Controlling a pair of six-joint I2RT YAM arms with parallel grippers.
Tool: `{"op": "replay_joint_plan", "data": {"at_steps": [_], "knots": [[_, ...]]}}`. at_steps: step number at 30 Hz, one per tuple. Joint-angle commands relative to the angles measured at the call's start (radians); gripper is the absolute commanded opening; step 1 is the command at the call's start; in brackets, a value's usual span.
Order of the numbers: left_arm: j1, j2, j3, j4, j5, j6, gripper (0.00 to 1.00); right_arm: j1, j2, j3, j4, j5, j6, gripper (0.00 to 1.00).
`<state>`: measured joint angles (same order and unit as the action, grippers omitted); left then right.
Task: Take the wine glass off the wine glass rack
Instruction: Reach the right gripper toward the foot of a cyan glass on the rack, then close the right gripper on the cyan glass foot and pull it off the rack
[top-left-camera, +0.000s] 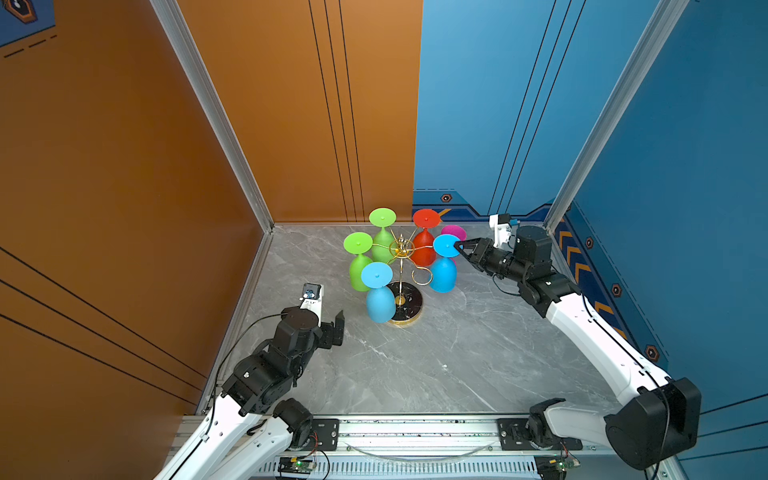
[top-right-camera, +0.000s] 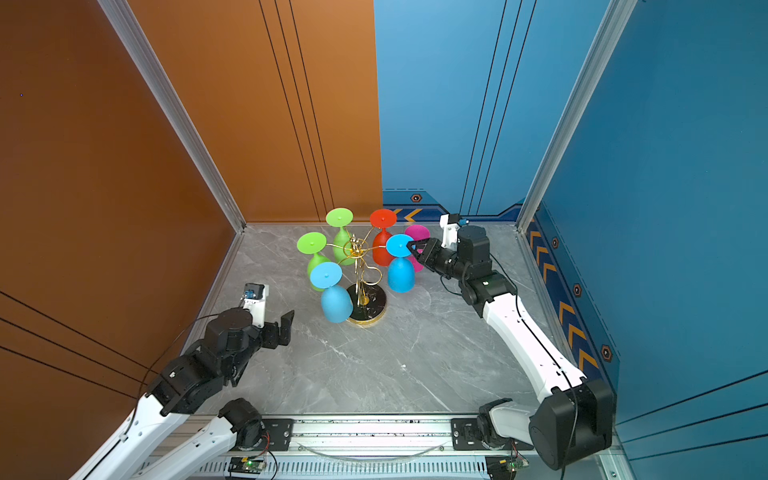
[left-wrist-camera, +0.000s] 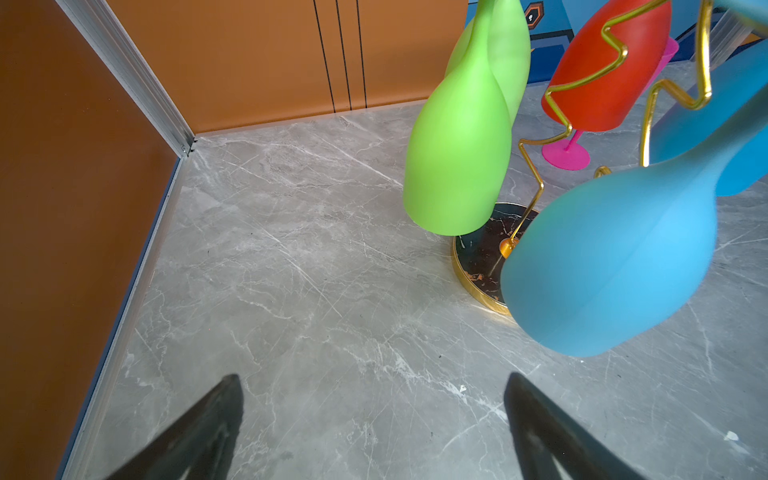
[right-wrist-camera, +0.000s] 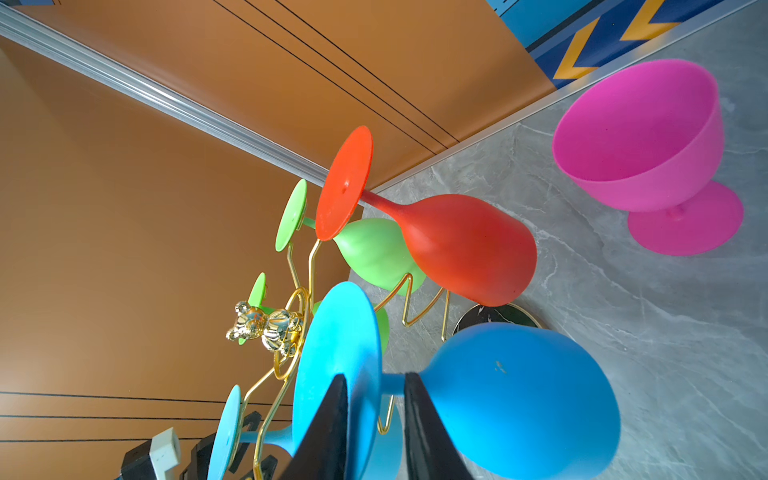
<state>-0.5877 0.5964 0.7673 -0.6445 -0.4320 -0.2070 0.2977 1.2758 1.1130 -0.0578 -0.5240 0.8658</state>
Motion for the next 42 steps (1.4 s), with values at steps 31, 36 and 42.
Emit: {"op": "replay_joint_plan", "data": {"at_steps": [31, 36, 42], "knots": [[0.019, -0.017, -0.013, 0.013, 0.035, 0.005, 0.98, 0.017, -0.009, 0.008, 0.116, -0.092, 0.093, 0.0], [0.021, -0.016, -0.012, 0.013, 0.039, 0.006, 0.98, 0.026, -0.003, 0.019, 0.124, -0.1, 0.098, 0.0], [0.022, -0.018, -0.014, 0.013, 0.041, 0.005, 0.98, 0.032, 0.007, 0.036, 0.126, -0.099, 0.098, 0.0]]}}
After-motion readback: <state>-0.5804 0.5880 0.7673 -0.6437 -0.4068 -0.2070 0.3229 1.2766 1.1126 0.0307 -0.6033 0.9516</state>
